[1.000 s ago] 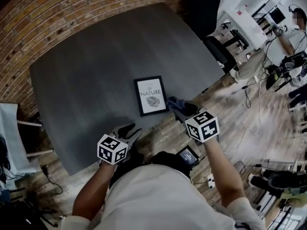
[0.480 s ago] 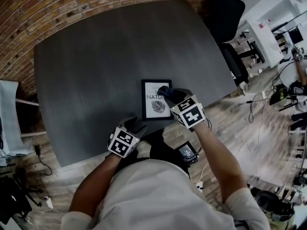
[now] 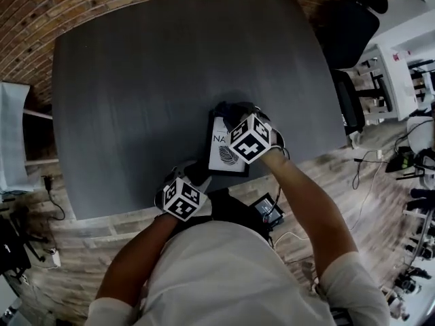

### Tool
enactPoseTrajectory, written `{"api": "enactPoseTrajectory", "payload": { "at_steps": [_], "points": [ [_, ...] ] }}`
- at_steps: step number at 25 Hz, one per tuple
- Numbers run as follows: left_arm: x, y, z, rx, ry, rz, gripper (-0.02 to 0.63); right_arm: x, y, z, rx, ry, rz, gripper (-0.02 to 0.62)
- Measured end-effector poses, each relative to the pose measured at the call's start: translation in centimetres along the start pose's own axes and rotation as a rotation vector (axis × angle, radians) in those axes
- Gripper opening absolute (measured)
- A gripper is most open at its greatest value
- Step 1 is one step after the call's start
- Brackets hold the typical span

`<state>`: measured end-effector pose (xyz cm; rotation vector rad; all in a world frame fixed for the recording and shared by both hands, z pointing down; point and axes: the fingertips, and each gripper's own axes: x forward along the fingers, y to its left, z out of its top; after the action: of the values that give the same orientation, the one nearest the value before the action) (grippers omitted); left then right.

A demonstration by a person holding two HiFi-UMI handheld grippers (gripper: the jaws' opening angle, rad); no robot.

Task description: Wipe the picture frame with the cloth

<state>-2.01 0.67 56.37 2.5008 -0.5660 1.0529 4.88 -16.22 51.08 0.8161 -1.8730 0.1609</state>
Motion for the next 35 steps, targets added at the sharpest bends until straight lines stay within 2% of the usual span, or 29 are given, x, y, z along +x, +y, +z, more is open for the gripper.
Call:
{"api": "enactPoseTrajectory", "payload": {
  "at_steps": [4, 11, 20, 35],
  "points": [
    [0.3, 0.1, 0.2, 0.024, -0.012, 0.001, 0.222, 1.8, -0.7, 0.8, -0.096, 0.018, -0.034, 0.15],
    [0.2, 0.2, 0.1, 0.032, -0.017, 0.002, 0.219, 3.4, 2.0, 0.3, -0.259, 0.036, -0.067, 0.143],
    [0.1, 0.3, 0.0, 0.035, -0.017, 0.006, 0.219, 2.9, 3.9, -0.5, -0.281, 0.053, -0.057, 0.133],
    [0.2, 0.5, -0.1, 0.041, -0.022, 0.016, 0.221, 0.9, 10.3, -2.8, -0.423, 0.082, 0.015, 0.132]
  ]
}}
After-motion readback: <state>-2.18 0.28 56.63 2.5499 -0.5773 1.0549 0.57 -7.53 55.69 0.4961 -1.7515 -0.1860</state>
